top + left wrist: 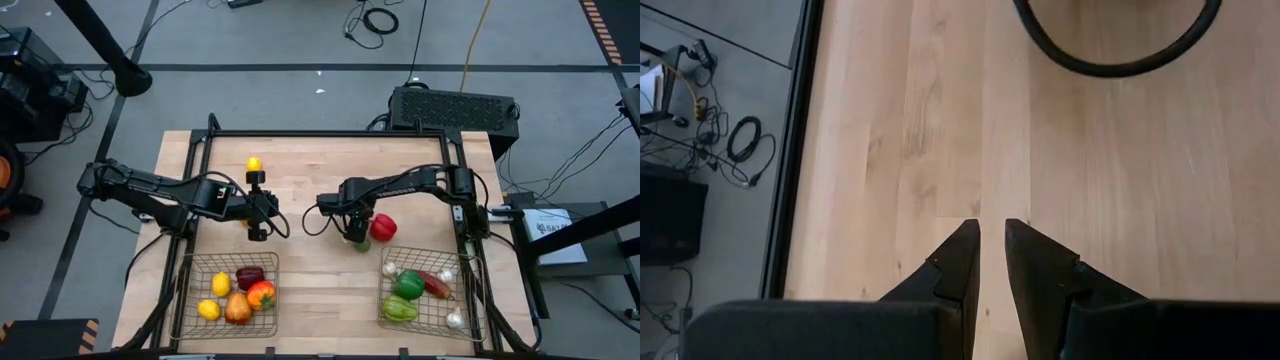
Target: Sort produce into baskets
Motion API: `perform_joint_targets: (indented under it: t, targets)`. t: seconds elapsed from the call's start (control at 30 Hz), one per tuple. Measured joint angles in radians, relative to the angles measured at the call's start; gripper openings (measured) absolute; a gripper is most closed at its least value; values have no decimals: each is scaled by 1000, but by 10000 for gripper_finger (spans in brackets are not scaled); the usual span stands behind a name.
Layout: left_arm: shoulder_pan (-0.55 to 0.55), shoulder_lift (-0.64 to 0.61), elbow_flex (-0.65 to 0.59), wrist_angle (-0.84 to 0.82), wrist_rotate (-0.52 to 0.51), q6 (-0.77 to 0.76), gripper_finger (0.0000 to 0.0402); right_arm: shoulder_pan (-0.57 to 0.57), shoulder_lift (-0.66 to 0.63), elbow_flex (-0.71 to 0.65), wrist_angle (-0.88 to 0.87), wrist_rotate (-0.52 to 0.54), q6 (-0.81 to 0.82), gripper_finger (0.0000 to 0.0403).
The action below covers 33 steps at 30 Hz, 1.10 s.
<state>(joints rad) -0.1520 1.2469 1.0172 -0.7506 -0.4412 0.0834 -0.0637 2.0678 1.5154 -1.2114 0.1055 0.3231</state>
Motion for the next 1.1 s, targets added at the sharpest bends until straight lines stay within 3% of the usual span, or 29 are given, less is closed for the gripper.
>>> perform_joint_targets:
  t: [0.67, 1.1]
  targets:
    - [0, 0, 0, 0, 0, 3, 61, 0, 6, 0, -159, -8, 5, 158]
    - [0, 0, 0, 0, 0, 8, 61, 0, 5, 0, -160, -60, 5, 46]
